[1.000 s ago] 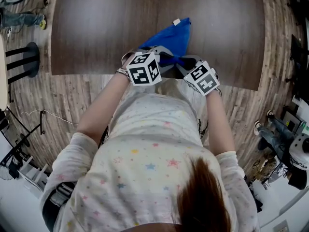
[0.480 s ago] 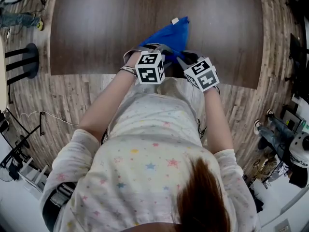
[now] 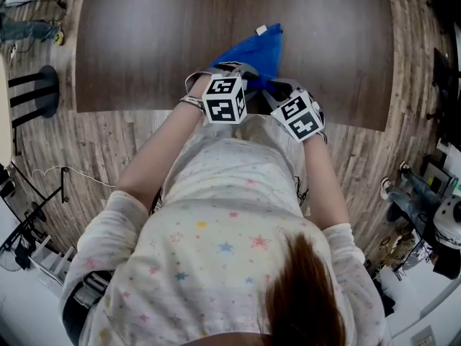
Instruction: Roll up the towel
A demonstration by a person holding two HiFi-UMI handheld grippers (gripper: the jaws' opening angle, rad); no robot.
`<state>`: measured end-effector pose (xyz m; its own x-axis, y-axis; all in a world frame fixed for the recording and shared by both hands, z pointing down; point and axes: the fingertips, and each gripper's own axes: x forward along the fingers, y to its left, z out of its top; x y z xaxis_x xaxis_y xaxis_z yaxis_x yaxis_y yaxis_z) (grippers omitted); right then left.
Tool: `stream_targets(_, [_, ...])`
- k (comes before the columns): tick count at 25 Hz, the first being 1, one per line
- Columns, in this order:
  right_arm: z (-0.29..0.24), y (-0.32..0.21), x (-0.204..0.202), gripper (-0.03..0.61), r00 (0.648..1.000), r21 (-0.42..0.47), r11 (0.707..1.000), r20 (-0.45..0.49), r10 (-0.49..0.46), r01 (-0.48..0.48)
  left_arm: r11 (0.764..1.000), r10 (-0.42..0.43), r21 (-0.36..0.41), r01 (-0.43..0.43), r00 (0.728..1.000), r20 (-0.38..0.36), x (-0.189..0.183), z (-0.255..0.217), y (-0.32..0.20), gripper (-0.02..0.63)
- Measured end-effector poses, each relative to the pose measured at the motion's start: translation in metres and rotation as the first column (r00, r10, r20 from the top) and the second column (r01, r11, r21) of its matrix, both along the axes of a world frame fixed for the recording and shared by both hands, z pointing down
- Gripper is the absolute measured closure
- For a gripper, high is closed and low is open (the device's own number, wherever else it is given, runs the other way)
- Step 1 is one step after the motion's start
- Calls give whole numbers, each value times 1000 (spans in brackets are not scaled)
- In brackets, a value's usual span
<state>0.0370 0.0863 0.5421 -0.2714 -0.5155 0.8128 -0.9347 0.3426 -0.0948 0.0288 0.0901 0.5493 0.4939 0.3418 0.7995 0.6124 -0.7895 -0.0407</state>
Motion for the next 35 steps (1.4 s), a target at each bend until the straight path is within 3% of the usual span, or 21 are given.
stream_targets(9, [3,-15,17,499,997,7,997,11,76,-76,999,-47,-20,46,998,-32,-7,-13,-7,474])
stream_targets(17, [0,-19,25,497,995,10,995,1,97,-97,1000,-29,-5,29,1000,7,-11,-1,1,476])
stream_targets(26, [-19,-24,25,497,998,87,994,23,64,-66,999,-43,-3,43,999,25,-4,5,-8,476])
stream_targets(29, [-27,-19,16,499,998,89,995,53,38,-43,999,-47,-4,47,998,29,-3,6,-9,476])
stream_targets(35, [-16,-7,-1,502,999,60,997,5,-38,38,998,-68,-11,68,997,25,2,4,-12,474])
